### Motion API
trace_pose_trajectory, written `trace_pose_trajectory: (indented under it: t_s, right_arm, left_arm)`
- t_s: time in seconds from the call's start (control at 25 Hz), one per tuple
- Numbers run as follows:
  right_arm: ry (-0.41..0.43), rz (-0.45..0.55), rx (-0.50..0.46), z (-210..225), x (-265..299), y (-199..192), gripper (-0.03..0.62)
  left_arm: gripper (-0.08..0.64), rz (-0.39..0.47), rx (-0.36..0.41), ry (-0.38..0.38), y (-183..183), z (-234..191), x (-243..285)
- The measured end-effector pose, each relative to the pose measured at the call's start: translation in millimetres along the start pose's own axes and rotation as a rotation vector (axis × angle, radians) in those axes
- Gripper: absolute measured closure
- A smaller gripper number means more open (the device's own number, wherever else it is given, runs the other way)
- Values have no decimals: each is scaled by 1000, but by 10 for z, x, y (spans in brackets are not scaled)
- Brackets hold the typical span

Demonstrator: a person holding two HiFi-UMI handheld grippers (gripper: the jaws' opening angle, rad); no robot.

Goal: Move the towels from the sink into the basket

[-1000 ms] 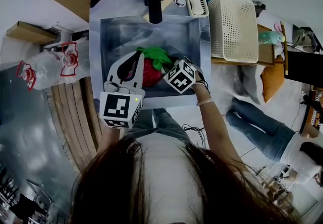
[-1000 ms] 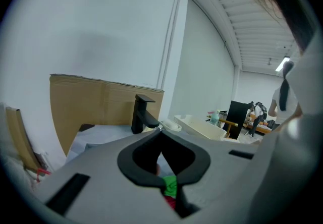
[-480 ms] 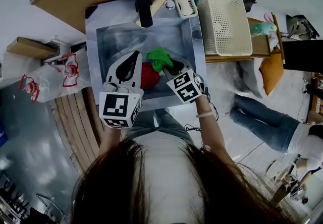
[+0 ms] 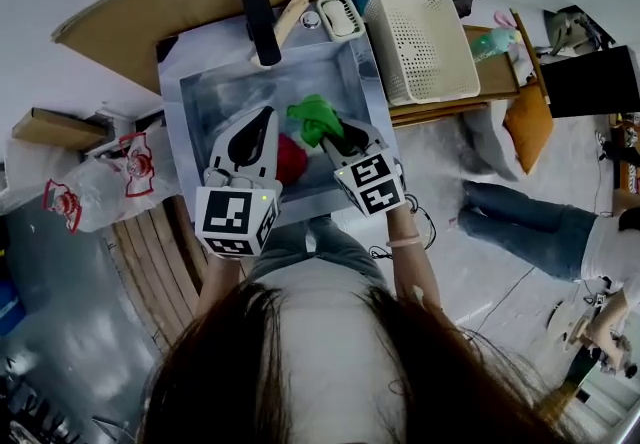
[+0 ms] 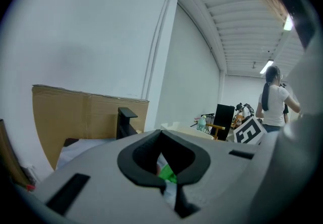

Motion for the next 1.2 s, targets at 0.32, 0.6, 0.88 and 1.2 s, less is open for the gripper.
trace_pose_trajectory:
  t_s: [0.32,0.6,0.88,1.2]
  right_arm:
    - [-29,119,69,63,-376,143,453]
    - [-37,234,85,273,-758,205,453]
    - [-29,284,69,559,-1047,201,453]
    - [-7,331,66,858,-1339,185,453]
  left_arm:
    - [552,30,28,-48,168,211,58]
    - [552,46,65,-64,281,548,168]
    - [552,58,83,-60,394,929,353]
    - [552,69,106,-64,536,1348,544]
Point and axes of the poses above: the fingertips, and each gripper's own axes: x forward along the fingers, z to its right, y out of its top, the point moved 6 cm from there along -x, backward along the fingers, and after that the axes turned 4 degrees about x, right-handed, at the moved point
